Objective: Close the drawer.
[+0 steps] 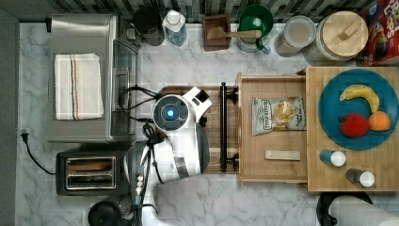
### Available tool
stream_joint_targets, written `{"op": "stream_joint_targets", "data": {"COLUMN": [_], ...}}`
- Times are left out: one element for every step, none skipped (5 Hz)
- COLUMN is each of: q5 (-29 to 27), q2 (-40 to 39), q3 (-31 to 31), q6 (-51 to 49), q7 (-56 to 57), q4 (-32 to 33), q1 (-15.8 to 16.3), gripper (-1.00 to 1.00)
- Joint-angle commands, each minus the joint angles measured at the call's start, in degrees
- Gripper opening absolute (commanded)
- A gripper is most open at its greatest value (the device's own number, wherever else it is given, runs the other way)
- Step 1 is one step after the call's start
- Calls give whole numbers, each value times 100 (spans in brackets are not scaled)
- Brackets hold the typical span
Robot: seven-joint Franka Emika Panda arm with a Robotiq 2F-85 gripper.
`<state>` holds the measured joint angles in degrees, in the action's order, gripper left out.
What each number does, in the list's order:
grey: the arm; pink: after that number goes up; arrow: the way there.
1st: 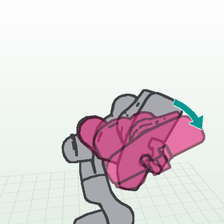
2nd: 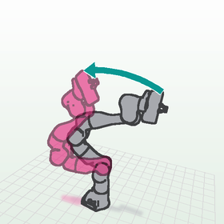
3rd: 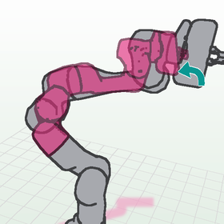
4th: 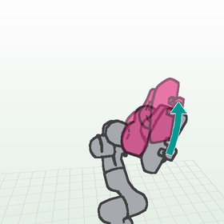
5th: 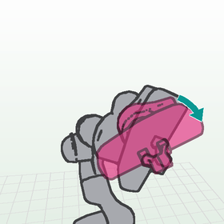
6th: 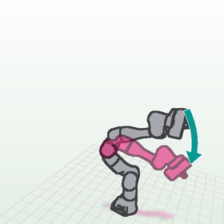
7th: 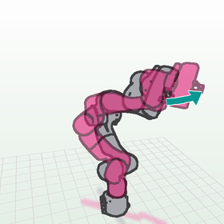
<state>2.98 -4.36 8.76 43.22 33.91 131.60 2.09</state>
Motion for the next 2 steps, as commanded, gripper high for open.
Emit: {"op": "stream_joint_targets", "data": {"q5": [582,745], "q2": [-106,-150], "q3": [-263,-88], "q6": [892,1020], "q7": [944,1167], "q4": [713,687], "q1": [-298,-695], "gripper": [-100,-100]}}
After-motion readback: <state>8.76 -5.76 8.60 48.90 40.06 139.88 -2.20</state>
